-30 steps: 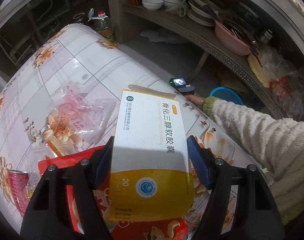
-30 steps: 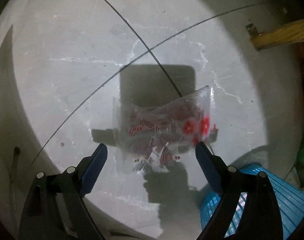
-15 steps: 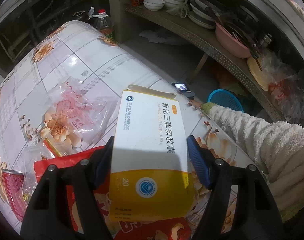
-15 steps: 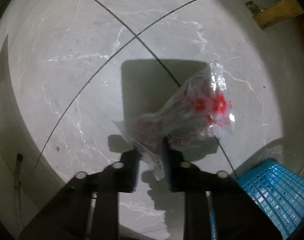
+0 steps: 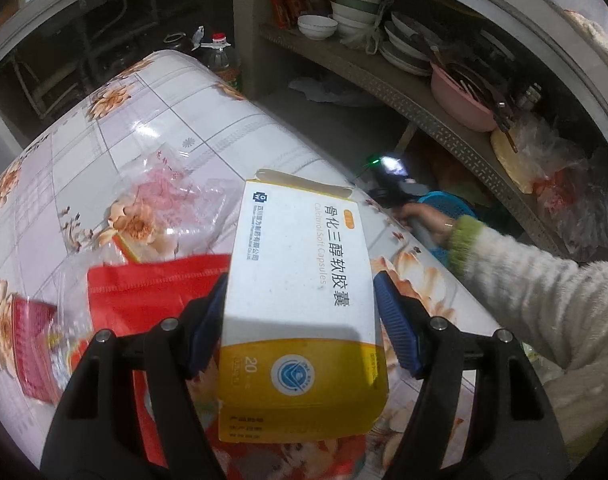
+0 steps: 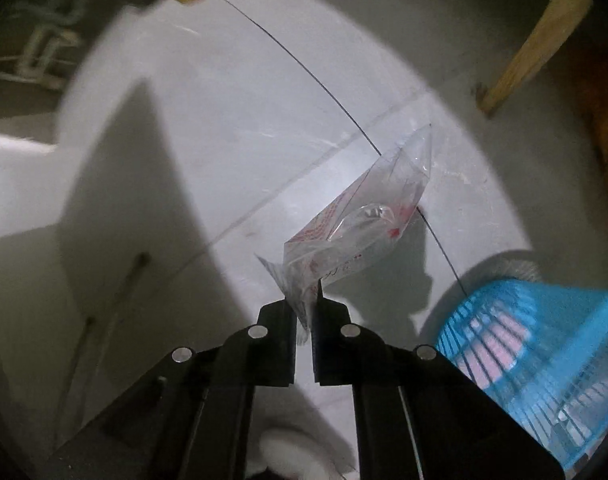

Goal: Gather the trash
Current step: 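Move the bag over the blue basket and open the right tool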

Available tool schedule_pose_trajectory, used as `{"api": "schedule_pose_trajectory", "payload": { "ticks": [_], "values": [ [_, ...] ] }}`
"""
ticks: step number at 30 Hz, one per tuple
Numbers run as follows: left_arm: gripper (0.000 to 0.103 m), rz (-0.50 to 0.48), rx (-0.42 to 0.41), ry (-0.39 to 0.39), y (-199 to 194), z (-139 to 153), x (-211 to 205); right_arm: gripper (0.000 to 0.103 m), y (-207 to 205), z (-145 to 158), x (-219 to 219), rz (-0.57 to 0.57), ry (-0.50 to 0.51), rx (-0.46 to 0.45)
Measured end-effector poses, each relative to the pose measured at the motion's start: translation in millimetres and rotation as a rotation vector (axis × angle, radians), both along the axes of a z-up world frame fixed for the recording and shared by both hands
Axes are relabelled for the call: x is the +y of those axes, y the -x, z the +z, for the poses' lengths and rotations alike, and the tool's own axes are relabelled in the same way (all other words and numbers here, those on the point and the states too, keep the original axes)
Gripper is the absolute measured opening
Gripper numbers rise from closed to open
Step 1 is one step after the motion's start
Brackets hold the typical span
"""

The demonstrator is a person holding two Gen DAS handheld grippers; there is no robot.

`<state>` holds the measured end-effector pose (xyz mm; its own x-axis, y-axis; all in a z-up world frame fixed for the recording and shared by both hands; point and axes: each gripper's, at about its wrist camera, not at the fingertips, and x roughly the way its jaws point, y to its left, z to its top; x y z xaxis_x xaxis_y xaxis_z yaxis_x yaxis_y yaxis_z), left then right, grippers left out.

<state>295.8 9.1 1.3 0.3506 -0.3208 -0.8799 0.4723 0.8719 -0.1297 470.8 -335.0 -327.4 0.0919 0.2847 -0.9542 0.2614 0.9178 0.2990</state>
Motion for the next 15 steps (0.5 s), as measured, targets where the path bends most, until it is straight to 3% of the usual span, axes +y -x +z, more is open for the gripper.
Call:
{"api": "schedule_pose_trajectory", "payload": {
  "ticks": [5, 9, 11, 15],
  "values": [
    [0.067, -0.008, 0.000, -0.004, 16.1, 7.4, -14.9, 0.006, 80.6, 111.9, -16.8, -0.015, -0.095, -0.202],
    [0.067, -0.059, 0.009, 0.003, 23.9, 18.6, -47.7, 0.006, 143.5, 167.0, -40.4, -0.092, -0.144, -0.299],
    [0.068, -0.095, 0.015, 0.004, 24.3, 21.6, -71.1, 0.006, 180.9, 175.9, -68.4, -0.175, -0.229, -0.317],
    [0.068, -0.164, 0.074, 0.015, 18.0, 14.9, -130.8, 0.006, 233.5, 152.4, -116.5, -0.328, -0.228, -0.290]
  ]
}}
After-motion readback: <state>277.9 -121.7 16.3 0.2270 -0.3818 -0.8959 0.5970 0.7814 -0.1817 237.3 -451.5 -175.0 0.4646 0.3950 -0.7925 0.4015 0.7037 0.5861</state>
